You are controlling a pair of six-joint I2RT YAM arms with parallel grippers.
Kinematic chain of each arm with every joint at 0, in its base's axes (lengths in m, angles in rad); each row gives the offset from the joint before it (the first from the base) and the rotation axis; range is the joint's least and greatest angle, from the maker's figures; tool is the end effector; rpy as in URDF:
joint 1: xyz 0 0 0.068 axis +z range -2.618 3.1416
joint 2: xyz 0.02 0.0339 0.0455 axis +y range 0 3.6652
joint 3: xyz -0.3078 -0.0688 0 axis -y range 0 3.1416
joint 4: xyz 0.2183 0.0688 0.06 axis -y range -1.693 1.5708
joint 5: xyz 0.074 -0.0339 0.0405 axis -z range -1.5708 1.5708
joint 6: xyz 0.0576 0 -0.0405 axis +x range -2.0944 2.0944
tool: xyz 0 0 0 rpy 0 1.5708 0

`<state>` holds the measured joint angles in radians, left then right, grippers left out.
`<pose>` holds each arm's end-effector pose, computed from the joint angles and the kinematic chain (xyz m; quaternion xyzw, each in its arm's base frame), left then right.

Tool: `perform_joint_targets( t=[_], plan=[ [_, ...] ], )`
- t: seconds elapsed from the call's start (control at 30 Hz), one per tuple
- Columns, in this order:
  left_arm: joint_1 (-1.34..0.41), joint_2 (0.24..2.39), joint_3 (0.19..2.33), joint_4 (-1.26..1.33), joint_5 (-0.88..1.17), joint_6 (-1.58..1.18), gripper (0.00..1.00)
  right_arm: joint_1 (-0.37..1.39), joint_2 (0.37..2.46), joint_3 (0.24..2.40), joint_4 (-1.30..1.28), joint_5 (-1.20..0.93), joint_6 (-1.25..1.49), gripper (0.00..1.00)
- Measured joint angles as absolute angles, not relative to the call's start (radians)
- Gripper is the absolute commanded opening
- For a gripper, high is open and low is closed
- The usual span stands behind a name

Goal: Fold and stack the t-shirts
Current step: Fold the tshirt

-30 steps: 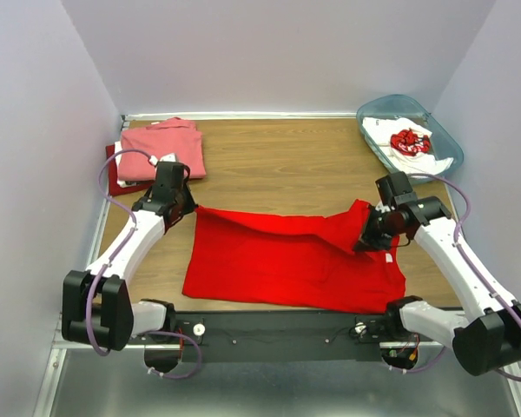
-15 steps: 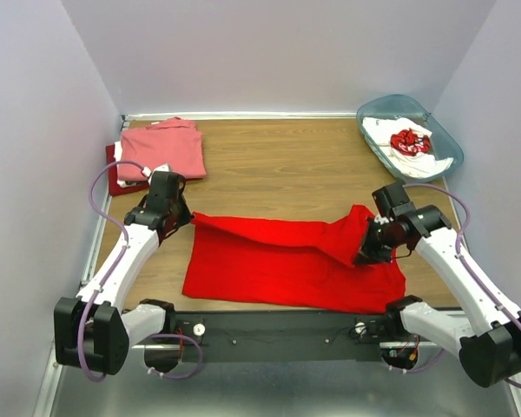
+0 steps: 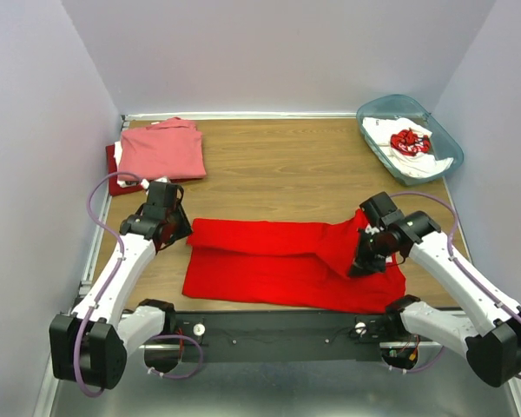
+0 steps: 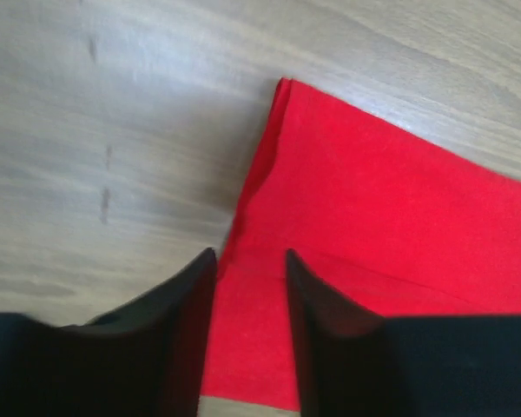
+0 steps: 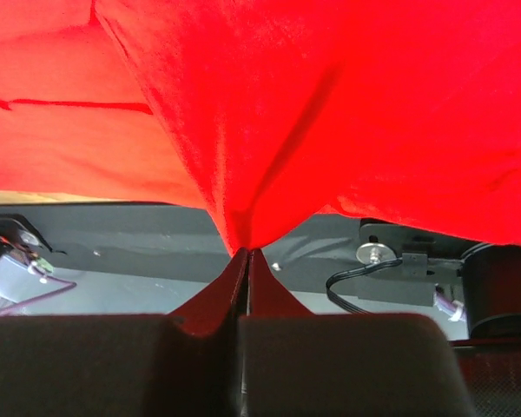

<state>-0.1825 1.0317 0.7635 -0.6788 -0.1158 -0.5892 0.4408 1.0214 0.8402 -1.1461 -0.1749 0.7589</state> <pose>0.1635 -0.0234 0.2711 -0.2093 0.9270 -0.0643 0.3046 0.1009 0.0587 0.2688 0.1461 0.9780 0.1399 0.0509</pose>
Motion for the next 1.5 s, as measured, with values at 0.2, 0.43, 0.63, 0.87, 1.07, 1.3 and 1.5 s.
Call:
perform_joint_targets(
  t=[0.2, 0.43, 0.63, 0.87, 1.07, 1.3, 1.5],
  plan=[
    [-0.183, 0.976, 0.759, -0.746, -0.099, -0.569, 0.95, 0.459, 1.028, 0.822, -1.147, -0.185, 0.752, 0.54],
    [-0.180, 1.154, 0.824, -0.635, -0.094, -0.535, 0.90, 0.459, 1.113, 0.834, -1.035, -0.144, 0.767, 0.66],
    [-0.171, 1.359, 0.849, -0.493, -0.086, -0.508, 0.81, 0.440, 1.234, 0.840, -0.848, -0.063, 0.786, 0.66],
    [-0.170, 1.464, 0.863, -0.399, -0.067, -0.494, 0.75, 0.144, 1.313, 0.897, -0.683, -0.049, 0.728, 0.64],
    [-0.170, 1.520, 0.863, -0.348, -0.067, -0.494, 0.73, -0.019, 1.431, 0.963, -0.579, -0.083, 0.640, 0.60],
    [-0.171, 1.584, 0.863, -0.316, -0.067, -0.495, 0.66, -0.086, 1.549, 0.979, -0.493, -0.154, 0.589, 0.56],
    [-0.178, 1.591, 0.862, -0.296, -0.065, -0.498, 0.61, -0.092, 1.619, 0.982, -0.447, -0.197, 0.574, 0.52]
  ],
)
